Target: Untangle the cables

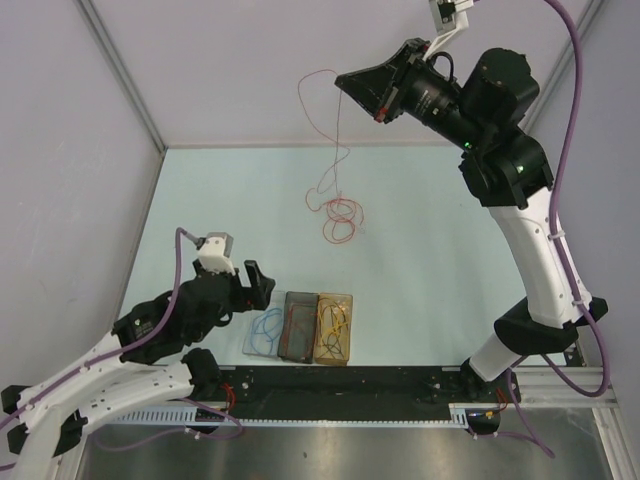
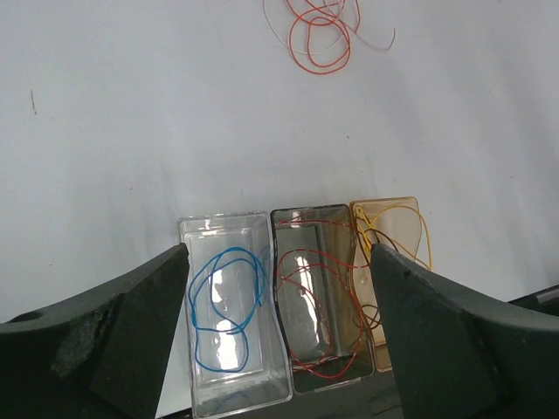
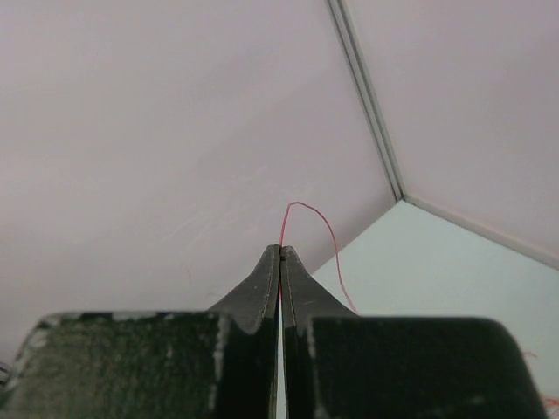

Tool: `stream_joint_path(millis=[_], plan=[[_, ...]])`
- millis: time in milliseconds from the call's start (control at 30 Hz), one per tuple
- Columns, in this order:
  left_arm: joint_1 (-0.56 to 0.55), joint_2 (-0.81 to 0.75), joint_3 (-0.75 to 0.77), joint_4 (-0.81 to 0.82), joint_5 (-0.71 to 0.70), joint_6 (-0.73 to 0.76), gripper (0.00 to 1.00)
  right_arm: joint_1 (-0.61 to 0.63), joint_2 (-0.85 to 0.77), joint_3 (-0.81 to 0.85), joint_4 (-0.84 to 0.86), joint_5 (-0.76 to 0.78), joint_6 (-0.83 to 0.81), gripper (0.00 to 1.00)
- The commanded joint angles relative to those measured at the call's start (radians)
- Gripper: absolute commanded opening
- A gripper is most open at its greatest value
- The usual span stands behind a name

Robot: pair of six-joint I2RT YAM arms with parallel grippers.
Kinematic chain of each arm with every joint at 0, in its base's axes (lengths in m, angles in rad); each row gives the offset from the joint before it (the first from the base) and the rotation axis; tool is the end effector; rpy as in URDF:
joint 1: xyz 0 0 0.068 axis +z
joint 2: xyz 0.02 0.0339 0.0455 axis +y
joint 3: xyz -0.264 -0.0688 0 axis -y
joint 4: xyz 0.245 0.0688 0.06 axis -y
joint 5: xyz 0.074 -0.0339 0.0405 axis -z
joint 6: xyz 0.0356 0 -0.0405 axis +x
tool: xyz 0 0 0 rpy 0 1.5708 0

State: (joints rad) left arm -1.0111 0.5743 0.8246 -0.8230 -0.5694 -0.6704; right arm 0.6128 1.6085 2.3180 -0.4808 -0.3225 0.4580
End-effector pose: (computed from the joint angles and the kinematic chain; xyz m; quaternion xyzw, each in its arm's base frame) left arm 0.0737 -0.0815 0.3194 0.0104 0.8533 -0.1778 0.4901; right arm 0.2240 0.1713 0.6069 -0.1728 0.6022 0.4802 0.6139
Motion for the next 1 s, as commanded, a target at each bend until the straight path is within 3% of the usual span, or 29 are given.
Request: stream_joint_path(millis=[0, 367, 500, 700, 833, 967], plan=[[0.006, -0.024, -0.012, 0.042, 0.012, 0.023, 0.89, 0.042, 0.016, 0.08, -0.035, -0.024, -0.038, 0.0], [0.006, -0.109, -0.025, 0.165, 0.144, 0.115, 0.88, 0.199, -0.025, 0.101, -0.024, -0.036, -0.128, 0.0], [0.006, -0.146, -0.004, 0.254, 0.161, 0.173, 0.88, 0.235, -0.071, 0.015, -0.016, 0.003, -0.148, 0.0], [0.005, -0.122, -0.057, 0.574, 0.165, 0.322, 0.87, 0.246, -0.163, -0.189, 0.044, 0.037, -0.136, 0.0], [0.003, -0.084, -0.178, 0.937, 0.18, 0.44, 0.88, 0.246, -0.197, -0.239, 0.039, 0.071, -0.142, 0.0], [-0.004, 0.039, -0.163, 1.079, 0.218, 0.514, 0.87, 0.236, -0.216, -0.253, 0.016, 0.085, -0.148, 0.0]])
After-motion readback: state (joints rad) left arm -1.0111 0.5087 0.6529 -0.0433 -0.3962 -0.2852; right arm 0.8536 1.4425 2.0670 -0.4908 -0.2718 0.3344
